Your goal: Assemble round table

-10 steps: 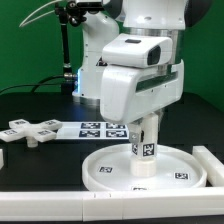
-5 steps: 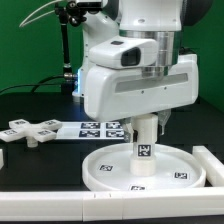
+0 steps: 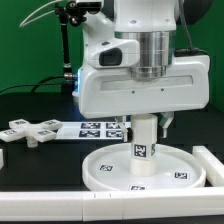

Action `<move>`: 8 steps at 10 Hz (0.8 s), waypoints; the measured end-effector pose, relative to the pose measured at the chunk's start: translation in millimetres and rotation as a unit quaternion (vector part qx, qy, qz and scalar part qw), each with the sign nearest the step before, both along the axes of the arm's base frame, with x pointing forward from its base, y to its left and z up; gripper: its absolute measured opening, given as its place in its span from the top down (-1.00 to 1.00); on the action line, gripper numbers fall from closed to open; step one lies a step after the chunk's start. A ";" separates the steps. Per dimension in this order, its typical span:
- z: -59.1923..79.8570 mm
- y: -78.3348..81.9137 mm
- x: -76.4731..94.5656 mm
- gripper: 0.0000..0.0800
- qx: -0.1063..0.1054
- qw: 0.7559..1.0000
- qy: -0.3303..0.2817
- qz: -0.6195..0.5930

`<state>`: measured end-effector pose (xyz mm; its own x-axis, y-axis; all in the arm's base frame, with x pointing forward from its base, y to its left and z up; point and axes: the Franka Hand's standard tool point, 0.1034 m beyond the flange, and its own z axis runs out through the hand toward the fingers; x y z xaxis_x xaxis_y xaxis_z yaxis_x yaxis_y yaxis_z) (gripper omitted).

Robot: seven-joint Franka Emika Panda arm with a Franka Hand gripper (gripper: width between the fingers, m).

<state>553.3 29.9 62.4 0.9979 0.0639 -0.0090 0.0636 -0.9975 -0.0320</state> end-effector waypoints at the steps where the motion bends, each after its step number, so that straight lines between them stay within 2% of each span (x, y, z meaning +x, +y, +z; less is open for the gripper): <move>1: 0.0 0.0 0.0 -0.02 0.001 1.000 0.001 -0.021; 3: 0.0 -0.1 0.0 -0.02 0.001 0.997 0.002 -0.076; 4: -0.8 -0.9 -0.6 -0.02 0.006 0.990 0.005 -0.140; 6: -1.6 -2.1 -0.1 -0.02 0.027 0.958 0.006 -0.286; 8: -2.1 -1.8 -0.5 -0.02 0.045 0.926 0.016 -0.374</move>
Offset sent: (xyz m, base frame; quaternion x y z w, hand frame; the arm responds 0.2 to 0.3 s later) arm 0.0000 0.0000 0.0000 0.0000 0.0000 0.1938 0.9810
